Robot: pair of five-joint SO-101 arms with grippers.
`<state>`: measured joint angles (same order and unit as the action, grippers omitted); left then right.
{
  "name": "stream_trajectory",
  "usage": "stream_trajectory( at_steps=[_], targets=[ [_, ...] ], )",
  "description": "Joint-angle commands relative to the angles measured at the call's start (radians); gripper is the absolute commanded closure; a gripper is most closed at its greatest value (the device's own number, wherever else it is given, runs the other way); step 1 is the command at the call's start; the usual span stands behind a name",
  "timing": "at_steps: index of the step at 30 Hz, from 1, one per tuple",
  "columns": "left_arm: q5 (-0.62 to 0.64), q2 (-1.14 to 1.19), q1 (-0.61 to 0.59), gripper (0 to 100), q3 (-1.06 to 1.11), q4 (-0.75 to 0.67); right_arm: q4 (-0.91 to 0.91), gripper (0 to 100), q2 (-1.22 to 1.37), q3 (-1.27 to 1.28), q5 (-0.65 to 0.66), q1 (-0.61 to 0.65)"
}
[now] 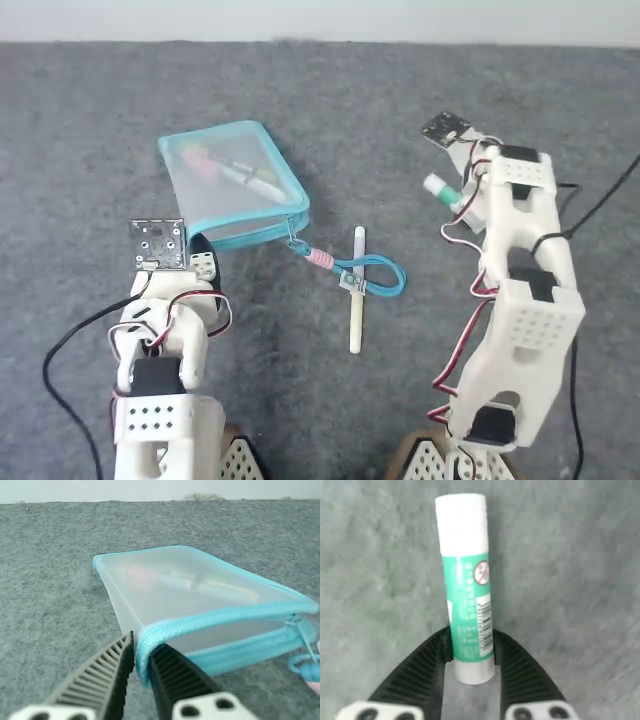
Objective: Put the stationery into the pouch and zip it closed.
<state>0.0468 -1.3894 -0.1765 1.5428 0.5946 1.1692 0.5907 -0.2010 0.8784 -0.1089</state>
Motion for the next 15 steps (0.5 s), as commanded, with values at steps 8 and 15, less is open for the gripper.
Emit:
stream_trajectory(
  at_steps=[8, 15],
  targets=[
    [0.008, -0.014, 0.041, 99, -0.018, -0.034, 0.519, 99.1, -0.321, -0.204, -0.129, 0.001],
    [0.011, -0.014, 0.038, 99, -0.016, -0.034, 0.627, 99.1, -0.691, -0.098, -0.328, 0.243]
  ],
)
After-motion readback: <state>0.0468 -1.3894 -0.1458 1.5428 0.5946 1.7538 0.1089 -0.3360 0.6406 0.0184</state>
